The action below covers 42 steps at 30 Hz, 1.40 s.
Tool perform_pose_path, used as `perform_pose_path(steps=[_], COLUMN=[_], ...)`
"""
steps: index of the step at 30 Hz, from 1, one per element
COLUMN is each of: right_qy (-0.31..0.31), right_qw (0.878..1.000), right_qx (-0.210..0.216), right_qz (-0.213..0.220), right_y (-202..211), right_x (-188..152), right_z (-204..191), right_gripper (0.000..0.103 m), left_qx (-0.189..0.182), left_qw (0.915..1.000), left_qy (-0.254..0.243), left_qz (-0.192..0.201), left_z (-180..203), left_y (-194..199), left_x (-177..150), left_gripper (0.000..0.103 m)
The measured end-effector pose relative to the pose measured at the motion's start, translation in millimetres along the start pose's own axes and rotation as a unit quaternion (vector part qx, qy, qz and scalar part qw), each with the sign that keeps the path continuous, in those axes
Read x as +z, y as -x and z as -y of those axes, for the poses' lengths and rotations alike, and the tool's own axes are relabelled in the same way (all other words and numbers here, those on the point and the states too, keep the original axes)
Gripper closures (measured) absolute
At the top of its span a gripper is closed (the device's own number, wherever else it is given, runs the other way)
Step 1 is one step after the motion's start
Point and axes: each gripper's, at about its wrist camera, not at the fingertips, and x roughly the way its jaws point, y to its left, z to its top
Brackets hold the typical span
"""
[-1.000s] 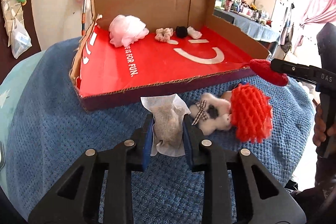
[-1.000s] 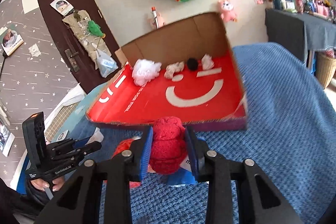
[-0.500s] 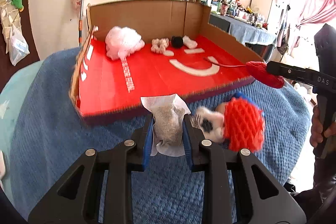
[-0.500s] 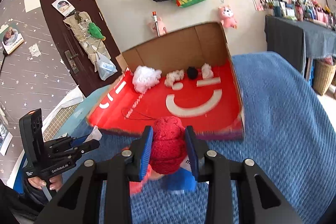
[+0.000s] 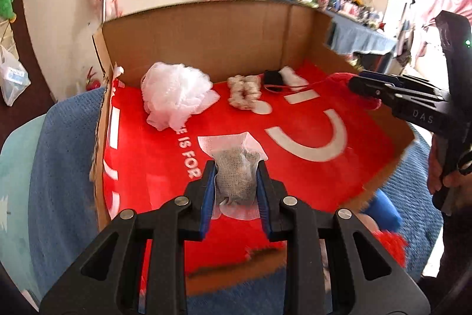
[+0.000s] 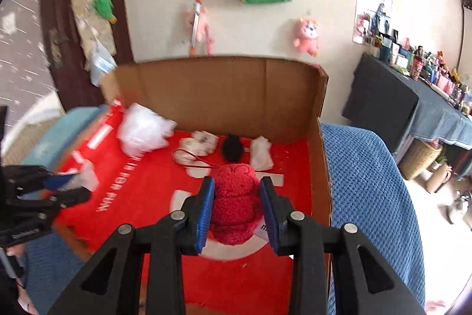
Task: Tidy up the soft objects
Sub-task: 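Carry the sachet with the left tool while the right tool carries the red knitted ball into the box, then open the left tool to drop the sachet while the right tool releases the red ball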
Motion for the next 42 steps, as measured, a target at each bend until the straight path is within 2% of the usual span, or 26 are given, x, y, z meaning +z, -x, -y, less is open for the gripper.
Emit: perform_pose_path(steps=[7,16,24,42], right_qy=[0.010,0.034,0.039,0.047], right_qw=[0.997,0.991,0.989,0.989], right_qx=[-0.045,-0.068,-0.065,-0.062], right_qz=[-0.064,-0.107,-0.125,-0.129], right_y=[-51.7,-72.0,-75.4,-76.6], right_x=[5.7,2.5,1.9,0.9], right_z=[6.6,2.0,3.0,3.1], right_gripper=[0.069,0.068,0.067,0.063], left_qx=[0.009,0.025,0.049,0.050], left_qw=[0.9983,0.9947,0.9932,0.9932], left_qy=[0.004,0.015,0.012,0.009], left_qz=[-0.058,-0.098,-0.105,-0.105], left_z=[-15.0,-28.2,-25.4,-25.3], left_y=[-43.7,-73.4,-83.0,-81.1], left_x=[9.6,15.9,18.4,20.7], left_gripper=[0.079,0.079,0.079,0.078])
